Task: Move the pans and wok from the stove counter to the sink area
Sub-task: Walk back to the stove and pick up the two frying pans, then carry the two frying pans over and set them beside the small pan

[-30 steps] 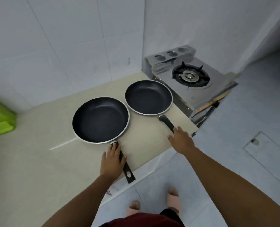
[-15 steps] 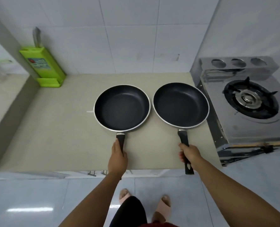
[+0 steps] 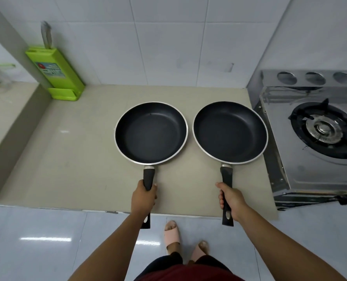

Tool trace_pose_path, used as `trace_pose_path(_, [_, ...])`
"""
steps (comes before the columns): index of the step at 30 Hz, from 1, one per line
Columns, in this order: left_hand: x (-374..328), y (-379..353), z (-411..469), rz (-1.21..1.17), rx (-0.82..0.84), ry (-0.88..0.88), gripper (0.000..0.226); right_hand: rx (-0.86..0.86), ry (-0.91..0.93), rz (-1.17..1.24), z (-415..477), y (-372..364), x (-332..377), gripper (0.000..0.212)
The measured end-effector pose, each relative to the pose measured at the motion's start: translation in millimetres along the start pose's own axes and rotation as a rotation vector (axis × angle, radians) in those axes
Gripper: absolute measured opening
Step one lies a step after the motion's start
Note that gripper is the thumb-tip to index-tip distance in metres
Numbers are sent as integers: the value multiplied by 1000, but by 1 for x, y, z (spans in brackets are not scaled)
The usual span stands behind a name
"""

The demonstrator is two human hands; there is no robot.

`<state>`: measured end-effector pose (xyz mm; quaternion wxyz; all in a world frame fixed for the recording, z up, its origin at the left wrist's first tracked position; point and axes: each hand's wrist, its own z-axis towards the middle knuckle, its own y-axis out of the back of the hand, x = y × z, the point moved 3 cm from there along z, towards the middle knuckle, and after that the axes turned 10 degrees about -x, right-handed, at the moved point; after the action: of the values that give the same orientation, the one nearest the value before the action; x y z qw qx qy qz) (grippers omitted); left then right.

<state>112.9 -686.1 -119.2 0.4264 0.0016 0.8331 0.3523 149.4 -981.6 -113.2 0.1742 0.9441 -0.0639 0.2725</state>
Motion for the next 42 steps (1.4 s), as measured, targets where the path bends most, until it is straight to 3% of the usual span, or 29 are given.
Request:
trace_pose_path(6, [2, -1, 5, -66, 40, 50, 35, -123, 88, 36, -8, -14, -3, 45])
trace_pose_path(12, [2, -2, 14, -210, 115, 263, 46, -224, 193, 30, -16, -22, -6, 45])
trace_pose_path(20, [13, -3, 1, -229, -1, 242, 52, -350, 244, -78, -25, -6, -14, 47])
trace_pose_path(33, [43, 45, -88, -396, -210, 286, 48, -189, 387, -104, -69, 24, -17, 40])
trace_pose_path(42, [95, 118, -177, -473, -511, 227, 46, 23, 586, -295, -121, 2, -44, 38])
